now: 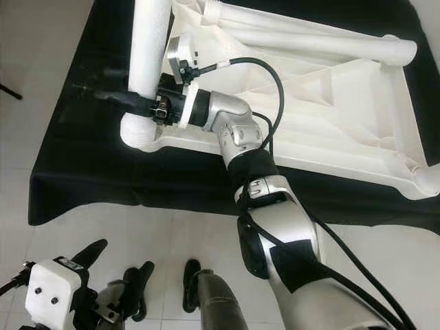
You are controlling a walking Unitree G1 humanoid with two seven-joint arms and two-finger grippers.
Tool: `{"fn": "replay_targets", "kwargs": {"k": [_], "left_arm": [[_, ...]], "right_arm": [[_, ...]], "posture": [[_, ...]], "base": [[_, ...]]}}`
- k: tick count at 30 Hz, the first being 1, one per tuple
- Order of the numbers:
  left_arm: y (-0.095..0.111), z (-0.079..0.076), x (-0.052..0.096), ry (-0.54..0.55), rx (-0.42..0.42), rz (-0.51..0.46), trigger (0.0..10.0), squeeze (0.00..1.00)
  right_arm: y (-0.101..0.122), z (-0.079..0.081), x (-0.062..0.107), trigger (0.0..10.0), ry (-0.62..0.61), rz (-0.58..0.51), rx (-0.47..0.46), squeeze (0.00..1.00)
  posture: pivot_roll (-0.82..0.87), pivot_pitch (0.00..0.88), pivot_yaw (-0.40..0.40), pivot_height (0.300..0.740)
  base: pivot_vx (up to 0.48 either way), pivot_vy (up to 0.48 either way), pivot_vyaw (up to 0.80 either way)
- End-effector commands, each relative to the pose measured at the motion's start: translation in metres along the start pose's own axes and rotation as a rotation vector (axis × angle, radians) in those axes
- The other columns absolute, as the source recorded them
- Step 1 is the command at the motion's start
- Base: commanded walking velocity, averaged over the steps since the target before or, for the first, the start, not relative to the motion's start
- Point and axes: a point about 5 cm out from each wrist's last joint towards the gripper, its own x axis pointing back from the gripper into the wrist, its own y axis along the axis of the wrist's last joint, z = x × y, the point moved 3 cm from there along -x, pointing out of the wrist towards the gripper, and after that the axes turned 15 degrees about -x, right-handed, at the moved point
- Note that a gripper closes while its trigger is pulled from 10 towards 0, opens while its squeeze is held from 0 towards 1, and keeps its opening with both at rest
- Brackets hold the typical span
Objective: Building children table
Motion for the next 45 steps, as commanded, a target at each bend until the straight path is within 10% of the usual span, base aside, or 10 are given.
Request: {"fn": "replay_targets", "kwargs": {"k": [1, 45], "left_arm": [[0.000, -0.004, 0.002, -0.011, 0.008, 0.005, 10.0, 0.00], [0.000, 0.002, -0.003, -0.008, -0.023, -0.006, 10.0, 0.00]], "right_arm": [[-0.014, -0.001, -0.002, 10.0, -0.012, 0.050, -0.013, 0.00], [-0.030, -0.019, -0.001, 10.0, -0.144, 0.189, -0.153, 0.00]], "posture": [[-0.08, 0.438, -0.171, 0.740], [-0.07, 0.444, -0.180, 0.740]], "base": [[0.000, 0.000, 0.00], [0.000, 0.000, 0.00]]}}
